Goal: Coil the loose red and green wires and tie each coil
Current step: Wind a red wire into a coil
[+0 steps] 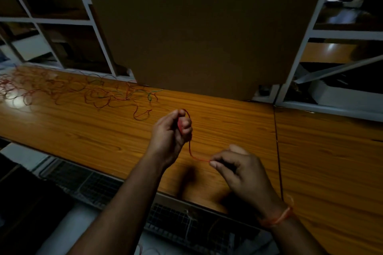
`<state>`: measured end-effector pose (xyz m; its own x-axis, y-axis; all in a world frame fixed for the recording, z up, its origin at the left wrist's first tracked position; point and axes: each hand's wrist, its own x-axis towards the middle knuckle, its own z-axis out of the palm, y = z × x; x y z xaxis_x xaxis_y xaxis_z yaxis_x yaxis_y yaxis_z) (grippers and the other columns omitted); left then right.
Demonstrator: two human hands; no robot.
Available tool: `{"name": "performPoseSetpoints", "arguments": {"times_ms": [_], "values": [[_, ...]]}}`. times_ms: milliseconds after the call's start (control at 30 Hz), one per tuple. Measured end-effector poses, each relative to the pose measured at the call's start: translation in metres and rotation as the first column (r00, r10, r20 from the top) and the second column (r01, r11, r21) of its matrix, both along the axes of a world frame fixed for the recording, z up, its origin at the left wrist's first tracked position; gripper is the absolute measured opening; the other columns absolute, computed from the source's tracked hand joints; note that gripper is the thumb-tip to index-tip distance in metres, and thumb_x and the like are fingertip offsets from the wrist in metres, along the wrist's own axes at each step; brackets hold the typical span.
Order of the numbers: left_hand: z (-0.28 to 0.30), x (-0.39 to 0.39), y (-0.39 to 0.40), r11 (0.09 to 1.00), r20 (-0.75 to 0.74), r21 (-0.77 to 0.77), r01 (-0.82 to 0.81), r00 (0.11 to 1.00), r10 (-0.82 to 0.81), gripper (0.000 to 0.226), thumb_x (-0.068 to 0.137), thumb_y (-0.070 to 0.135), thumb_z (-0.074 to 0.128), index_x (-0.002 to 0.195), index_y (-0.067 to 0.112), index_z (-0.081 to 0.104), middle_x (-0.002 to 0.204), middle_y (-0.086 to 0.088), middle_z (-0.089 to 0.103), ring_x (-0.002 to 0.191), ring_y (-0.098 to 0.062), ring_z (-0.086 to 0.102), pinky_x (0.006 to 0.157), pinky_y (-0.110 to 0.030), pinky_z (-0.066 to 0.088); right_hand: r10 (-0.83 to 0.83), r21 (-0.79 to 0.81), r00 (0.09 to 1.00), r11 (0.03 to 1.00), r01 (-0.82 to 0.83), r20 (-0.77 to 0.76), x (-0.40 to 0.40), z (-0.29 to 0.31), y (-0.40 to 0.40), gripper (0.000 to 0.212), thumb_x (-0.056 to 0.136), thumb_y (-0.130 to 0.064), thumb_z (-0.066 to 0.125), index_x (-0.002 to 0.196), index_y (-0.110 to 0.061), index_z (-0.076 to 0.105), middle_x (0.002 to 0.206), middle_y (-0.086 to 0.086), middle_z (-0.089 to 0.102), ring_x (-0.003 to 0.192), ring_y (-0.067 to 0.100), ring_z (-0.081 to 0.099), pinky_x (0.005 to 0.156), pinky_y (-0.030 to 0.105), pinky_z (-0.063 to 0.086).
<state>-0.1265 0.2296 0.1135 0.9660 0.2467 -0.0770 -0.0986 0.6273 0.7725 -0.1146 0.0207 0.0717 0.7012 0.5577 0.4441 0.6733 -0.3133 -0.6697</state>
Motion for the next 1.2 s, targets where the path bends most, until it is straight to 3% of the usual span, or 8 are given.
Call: {"name": "performPoseSetpoints", "arguments": {"times_ms": [100,200,400,600,667,767,967,1200], "values": [[-0.009,-0.008,-0.01,0.898,0.0,0.437,0.046,0.999,-0.051,0.023,0.11,0.024,0.036,0.106,0.008,0.052,0.069,-0.006,0.06,0.058,-0.018,0.055,0.055,-0.027,0.043,0.052,0.013,0.99,0.998,-0.055,0.128,0.003,0.033,0.005,0.006,0.095,-0.026,0.069,0.099,-0.026,0.075,0.085,-0.008,0.056,0.076,0.006,0.056,0.06,0.021,0.042],[-0.016,-0.011,-0.018,0.824,0.0,0.553,0.127,0.988,-0.152,0.026,0.11,0.026,0.038,0.102,0.005,0.052,0.063,-0.004,0.053,0.052,-0.017,0.048,0.05,-0.026,0.04,0.058,0.004,0.976,0.998,-0.06,0.21,0.014,0.061,0.01,0.008,0.093,-0.022,0.071,0.1,-0.023,0.075,0.086,-0.006,0.056,0.077,0.005,0.054,0.061,0.018,0.04],[-0.015,-0.014,-0.024,0.886,-0.004,0.408,0.219,0.971,-0.238,0.038,0.106,0.043,0.04,0.096,0.011,0.058,0.057,0.002,0.028,0.048,-0.011,0.019,0.046,-0.024,0.015,0.073,0.033,0.976,0.996,-0.082,0.203,0.038,0.082,0.019,0.011,0.09,-0.014,0.073,0.098,-0.021,0.075,0.091,-0.011,0.061,0.085,0.003,0.06,0.069,0.018,0.049],[-0.011,-0.018,-0.017,0.878,0.016,0.41,0.245,0.961,-0.276,0.036,0.106,0.038,0.042,0.091,0.011,0.059,0.058,0.005,0.029,0.049,-0.01,0.021,0.045,-0.021,0.02,0.011,0.164,0.999,0.987,-0.004,-0.04,0.056,0.062,0.025,0.012,0.093,-0.022,0.072,0.103,-0.028,0.073,0.099,-0.012,0.069,0.09,0.01,0.065,0.075,0.035,0.057],[-0.007,-0.018,-0.016,0.888,0.019,0.373,0.27,0.955,-0.298,0.032,0.106,0.035,0.043,0.085,0.015,0.056,0.058,0.006,0.028,0.049,-0.01,0.02,0.045,-0.022,0.018,0.022,0.166,0.986,0.986,0.005,-0.162,0.056,0.052,0.027,0.009,0.096,-0.027,0.068,0.104,-0.029,0.072,0.095,-0.016,0.069,0.083,0.005,0.065,0.069,0.031,0.054],[-0.002,-0.016,-0.017,0.912,0.032,0.283,0.299,0.947,-0.32,0.031,0.106,0.033,0.041,0.082,0.018,0.053,0.057,0.007,0.024,0.048,-0.01,0.016,0.046,-0.026,0.012,0.074,0.226,0.936,0.974,0.006,-0.343,0.048,0.039,0.029,0.02,0.103,-0.033,0.055,0.1,-0.022,0.072,0.076,-0.02,0.064,0.067,-0.003,0.057,0.061,0.016,0.04],[0.001,-0.01,-0.022,0.95,0.031,0.051,0.307,0.951,-0.309,0.035,0.103,0.037,0.039,0.075,0.019,0.051,0.054,0.008,0.023,0.047,-0.01,0.012,0.044,-0.024,0.012,0.112,0.274,0.825,0.96,0.055,-0.554,0.035,0.025,0.033,0.033,0.108,-0.041,0.04,0.098,-0.022,0.066,0.076,-0.022,0.06,0.068,-0.003,0.05,0.066,0.024,0.037],[-0.005,-0.004,-0.026,0.979,-0.073,0.065,0.191,0.98,-0.186,0.026,0.092,0.034,0.048,0.07,0.02,0.048,0.053,0.008,0.024,0.043,-0.008,0.014,0.043,-0.023,0.01,0.39,0.484,0.517,0.874,0.054,-0.762,0.035,0.029,0.027,0.023,0.1,-0.034,0.051,0.091,-0.014,0.06,0.073,0.001,0.058,0.066,0.012,0.047,0.055,0.026,0.031]]}}
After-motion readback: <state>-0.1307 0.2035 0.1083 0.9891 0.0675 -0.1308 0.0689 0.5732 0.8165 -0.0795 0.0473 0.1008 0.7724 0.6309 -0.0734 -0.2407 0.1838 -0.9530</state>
